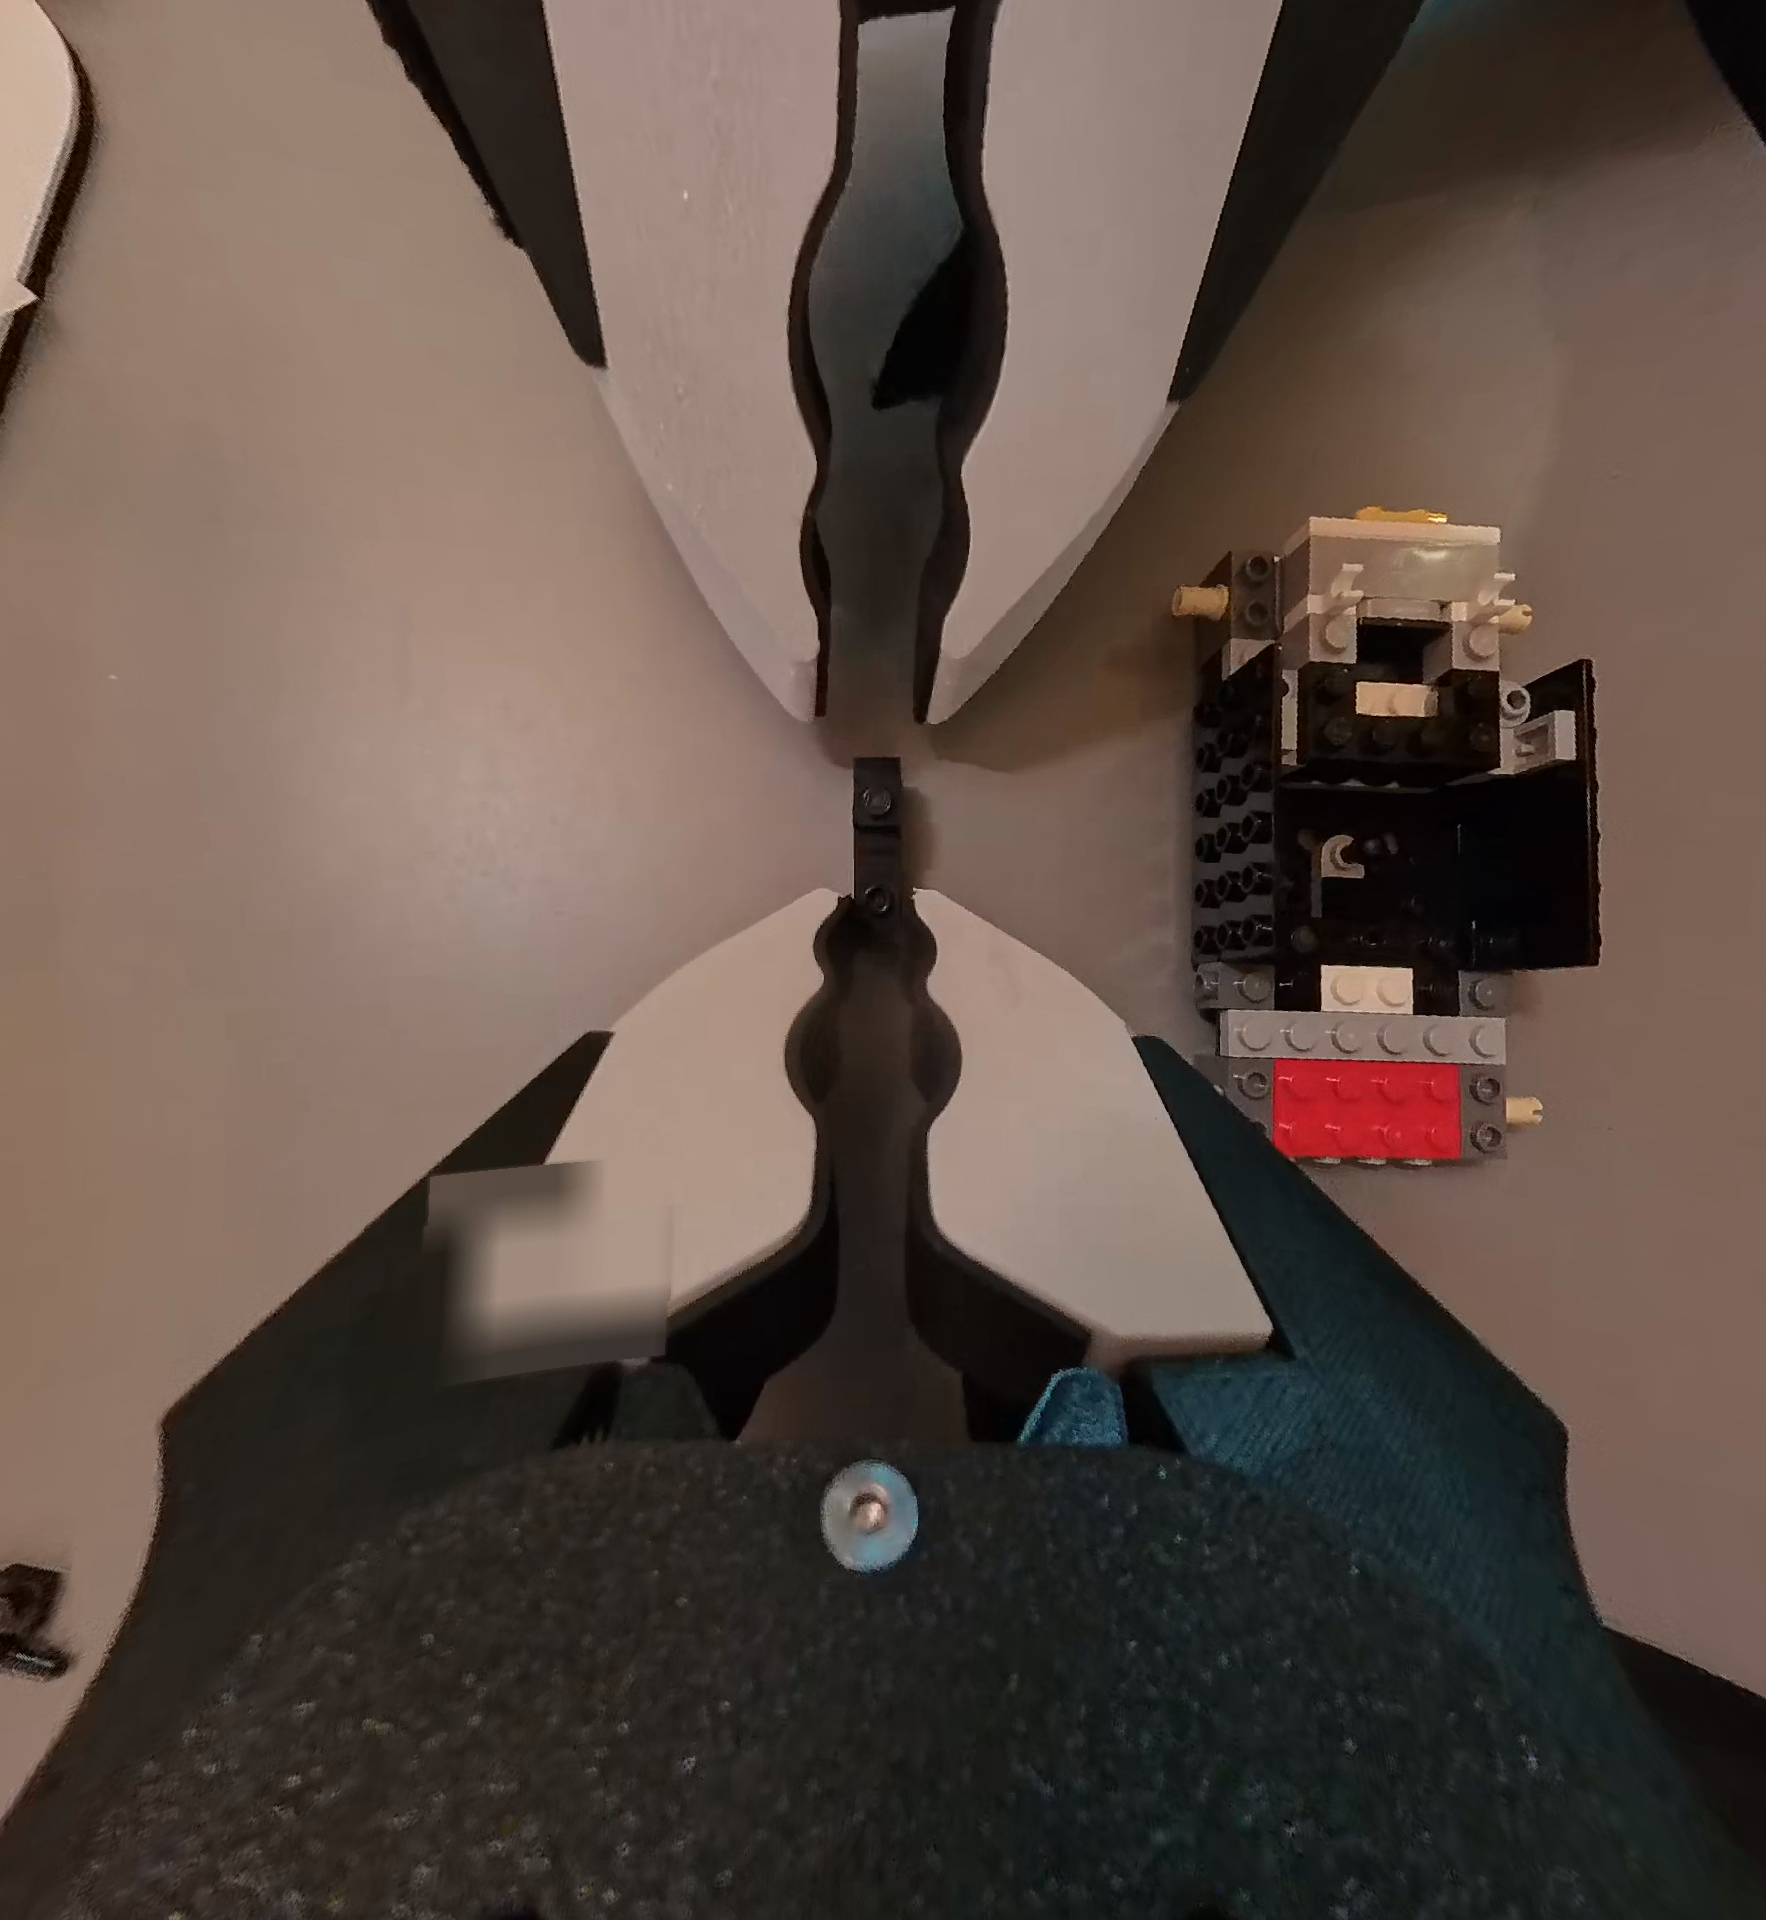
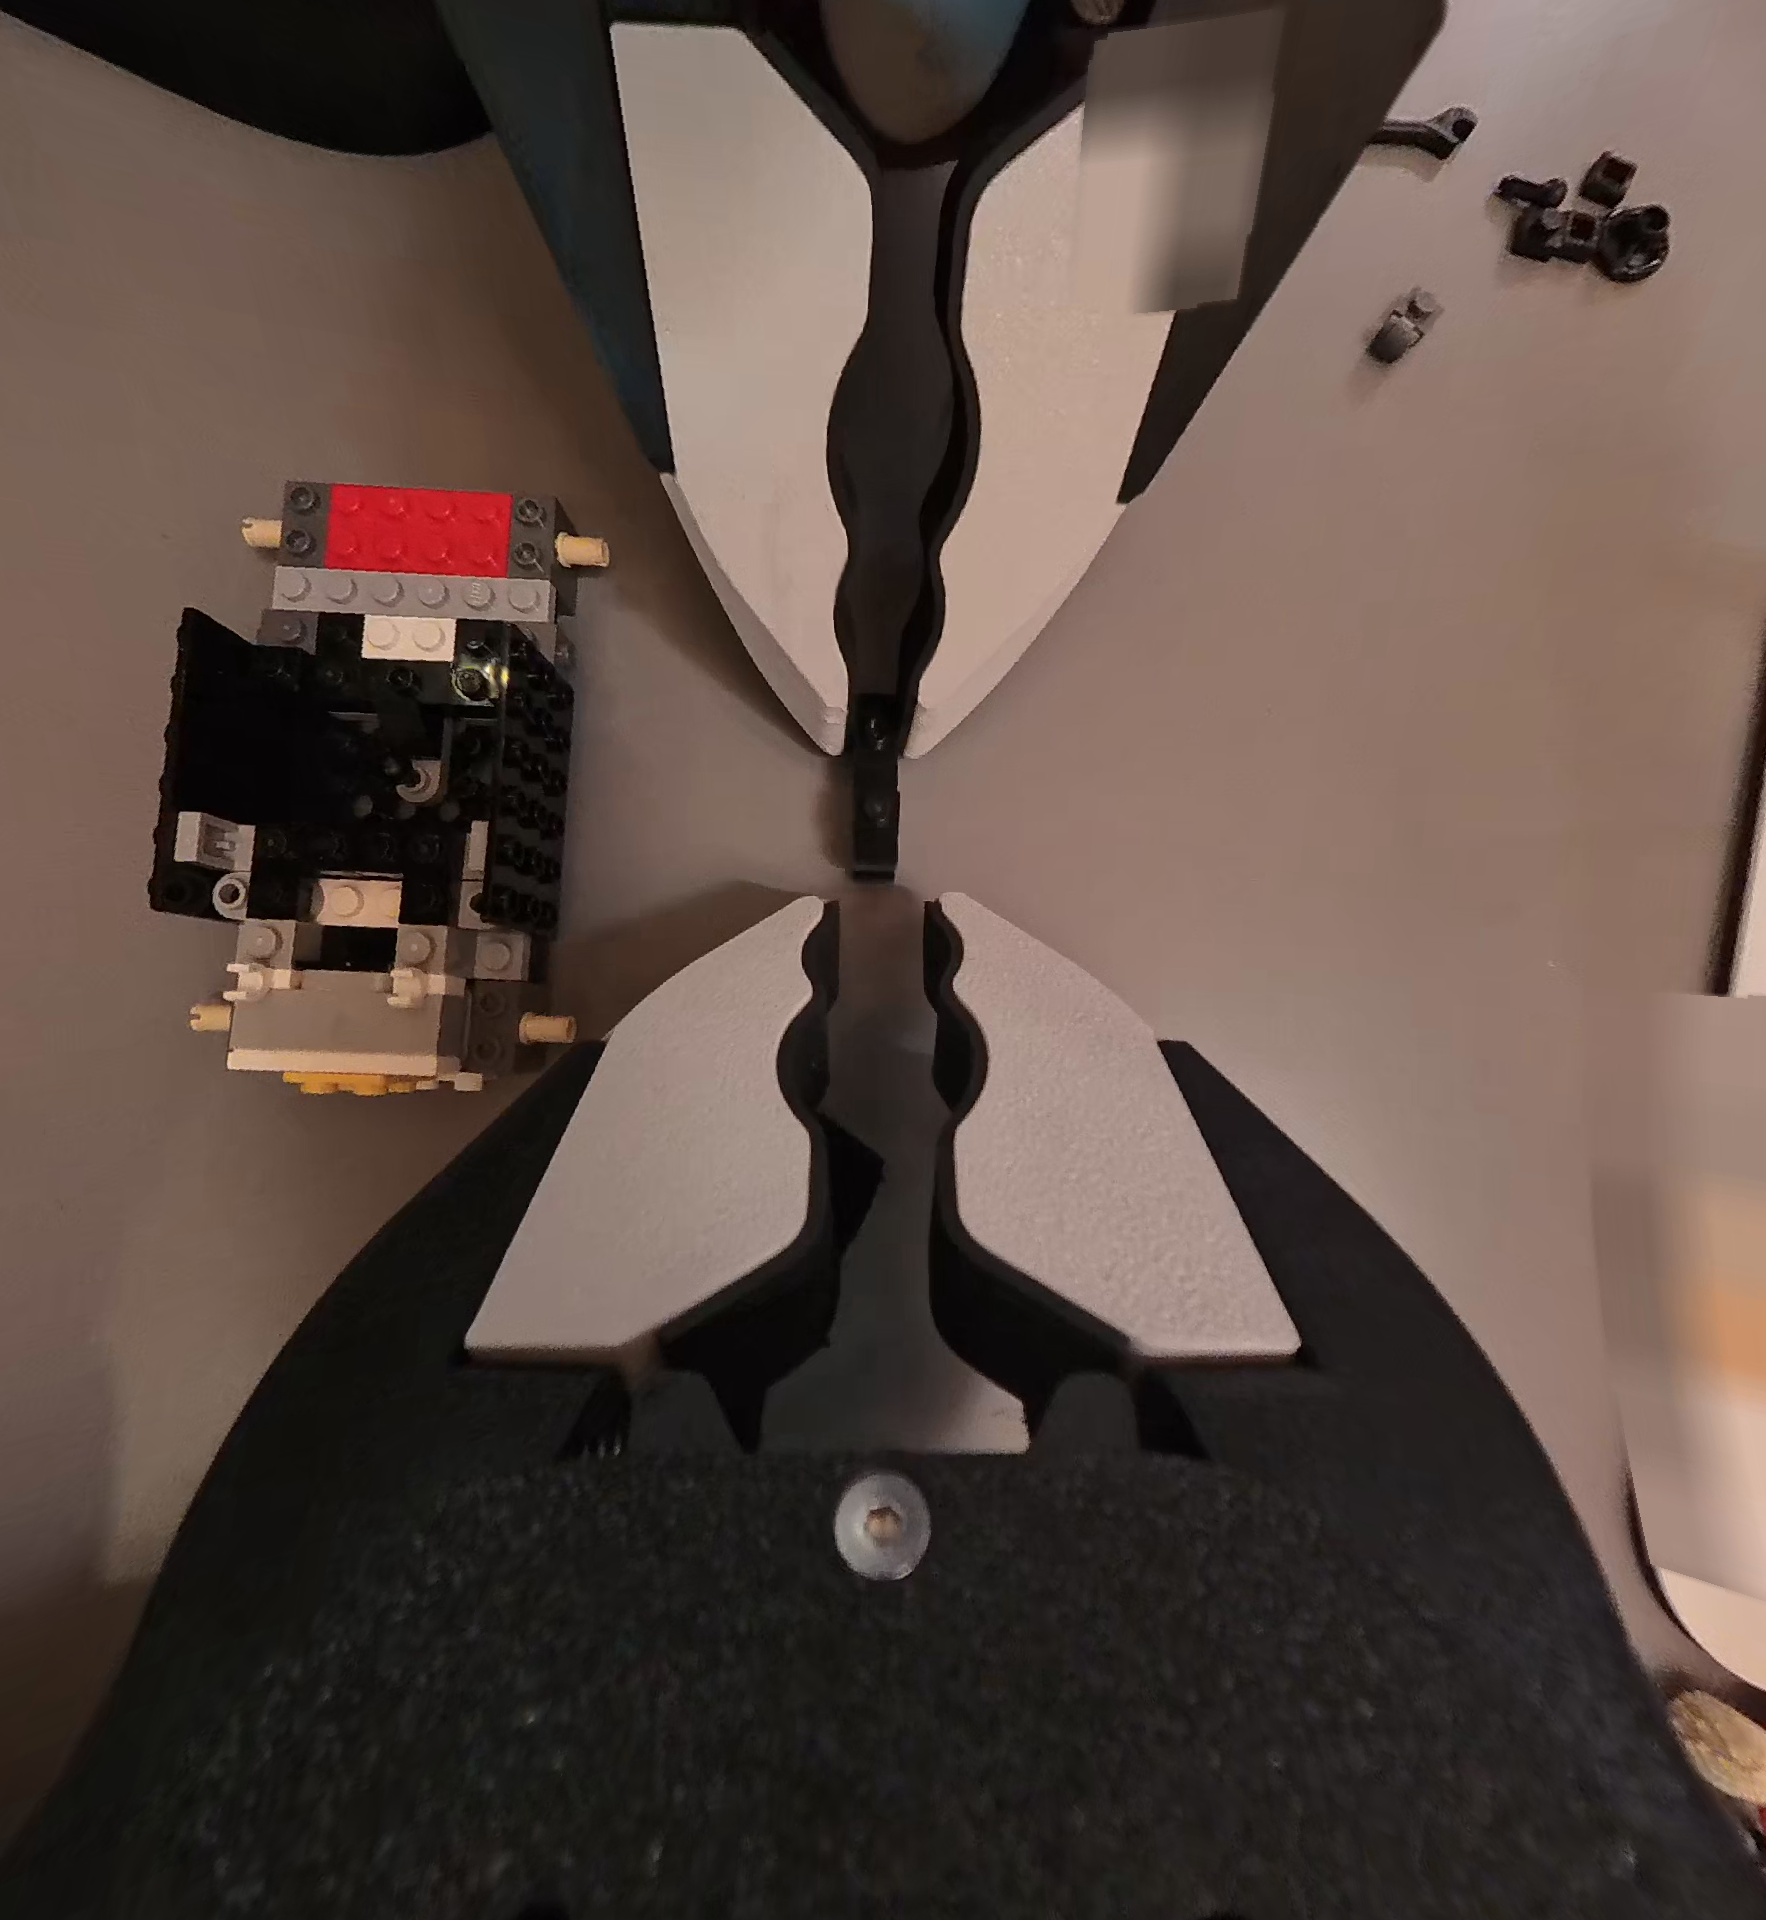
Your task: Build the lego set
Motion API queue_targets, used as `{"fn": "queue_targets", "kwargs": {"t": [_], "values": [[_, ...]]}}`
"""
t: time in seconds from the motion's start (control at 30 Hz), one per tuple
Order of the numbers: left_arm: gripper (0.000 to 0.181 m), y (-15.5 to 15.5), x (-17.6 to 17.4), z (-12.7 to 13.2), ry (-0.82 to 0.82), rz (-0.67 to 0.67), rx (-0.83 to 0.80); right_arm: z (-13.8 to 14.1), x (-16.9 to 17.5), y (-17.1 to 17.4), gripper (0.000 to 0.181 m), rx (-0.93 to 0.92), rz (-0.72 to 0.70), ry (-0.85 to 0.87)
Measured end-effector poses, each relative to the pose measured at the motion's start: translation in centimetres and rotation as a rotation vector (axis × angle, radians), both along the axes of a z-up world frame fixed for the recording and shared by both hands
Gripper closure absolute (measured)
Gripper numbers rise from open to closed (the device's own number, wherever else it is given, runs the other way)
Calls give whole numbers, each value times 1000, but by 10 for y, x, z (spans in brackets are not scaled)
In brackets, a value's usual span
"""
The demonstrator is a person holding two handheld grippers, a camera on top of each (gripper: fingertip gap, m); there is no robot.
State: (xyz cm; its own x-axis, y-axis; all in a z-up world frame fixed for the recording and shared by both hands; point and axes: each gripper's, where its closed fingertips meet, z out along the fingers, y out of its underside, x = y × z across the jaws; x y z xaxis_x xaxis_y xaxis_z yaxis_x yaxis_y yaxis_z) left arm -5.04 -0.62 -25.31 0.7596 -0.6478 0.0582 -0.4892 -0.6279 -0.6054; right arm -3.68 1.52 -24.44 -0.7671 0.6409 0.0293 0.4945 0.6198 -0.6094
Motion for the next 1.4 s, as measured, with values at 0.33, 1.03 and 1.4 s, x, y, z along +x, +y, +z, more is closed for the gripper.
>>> {"fn": "queue_targets", "kwargs": {"t": [0.33,1.03,1.4], "values": [[174,2,2,0,24,-32,-26,-6,-2,-6,165,-4,8,-5],[160,2,-1,20,15,-75,107,3,1,-6,173,-281,-66,-48],[151,7,19,61,278,-266,606,47,8,-19,173,-698,-31,-90]]}}
